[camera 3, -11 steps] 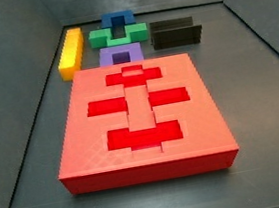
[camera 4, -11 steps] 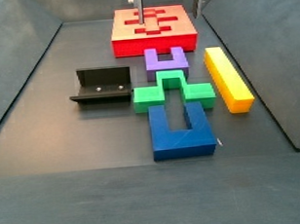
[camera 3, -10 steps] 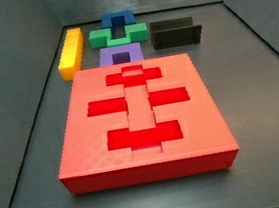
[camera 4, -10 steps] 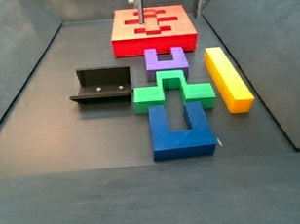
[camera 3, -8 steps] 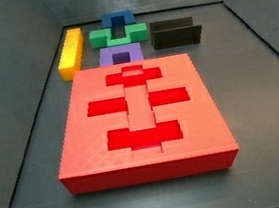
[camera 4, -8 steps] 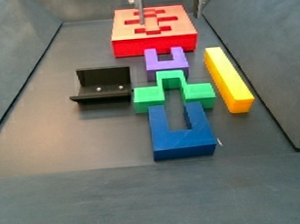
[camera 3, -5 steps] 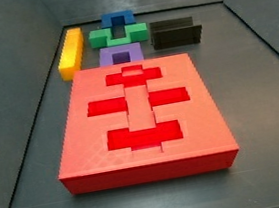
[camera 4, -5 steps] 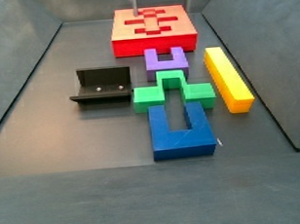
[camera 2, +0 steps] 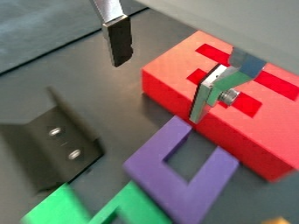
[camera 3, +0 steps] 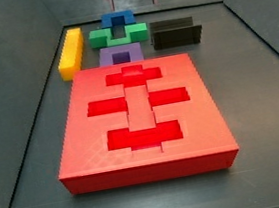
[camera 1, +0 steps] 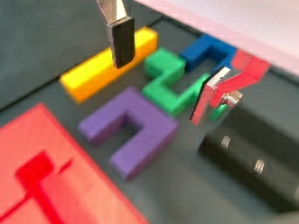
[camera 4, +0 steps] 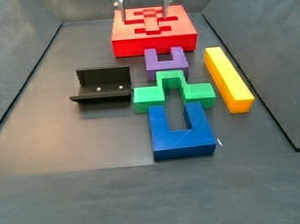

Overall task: Pick up the purple object. Move up. Place the purple object on the fixture. Regrasp the purple object. Move to above the board. Insert the purple object.
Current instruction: Pick up the purple object.

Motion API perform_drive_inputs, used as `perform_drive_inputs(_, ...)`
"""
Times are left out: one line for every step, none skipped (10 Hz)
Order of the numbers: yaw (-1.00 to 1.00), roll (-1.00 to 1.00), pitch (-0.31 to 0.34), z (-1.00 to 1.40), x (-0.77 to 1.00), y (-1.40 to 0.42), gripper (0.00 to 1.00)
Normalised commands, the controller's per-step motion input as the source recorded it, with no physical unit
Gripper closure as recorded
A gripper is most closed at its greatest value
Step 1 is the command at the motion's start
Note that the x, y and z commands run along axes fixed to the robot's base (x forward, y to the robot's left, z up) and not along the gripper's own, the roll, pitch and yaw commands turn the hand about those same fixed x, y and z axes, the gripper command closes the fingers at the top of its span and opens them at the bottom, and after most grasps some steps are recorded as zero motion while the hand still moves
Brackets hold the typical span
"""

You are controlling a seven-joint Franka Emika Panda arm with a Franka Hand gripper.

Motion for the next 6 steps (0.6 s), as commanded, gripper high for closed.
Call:
perform_drive_inputs(0.00,0.00,0.007,-0.55,0.73,-0.70,0.00)
perform_drive_inputs(-0.01,0.00,0.000,-0.45,0.65,-0.42,0.00)
perform_drive_inputs(0.00,0.20,0.050,-0.25,0.37,-0.25,0.00)
perform_drive_inputs(0.07,0.35,0.027,-0.15,0.16,-0.24,0.00)
perform_drive_inputs(0.00,0.29,0.050,-0.08,0.10,-0.20,0.00)
perform_drive_inputs(0.00,0.29,0.053,-0.11,0.09,-0.18,0.00)
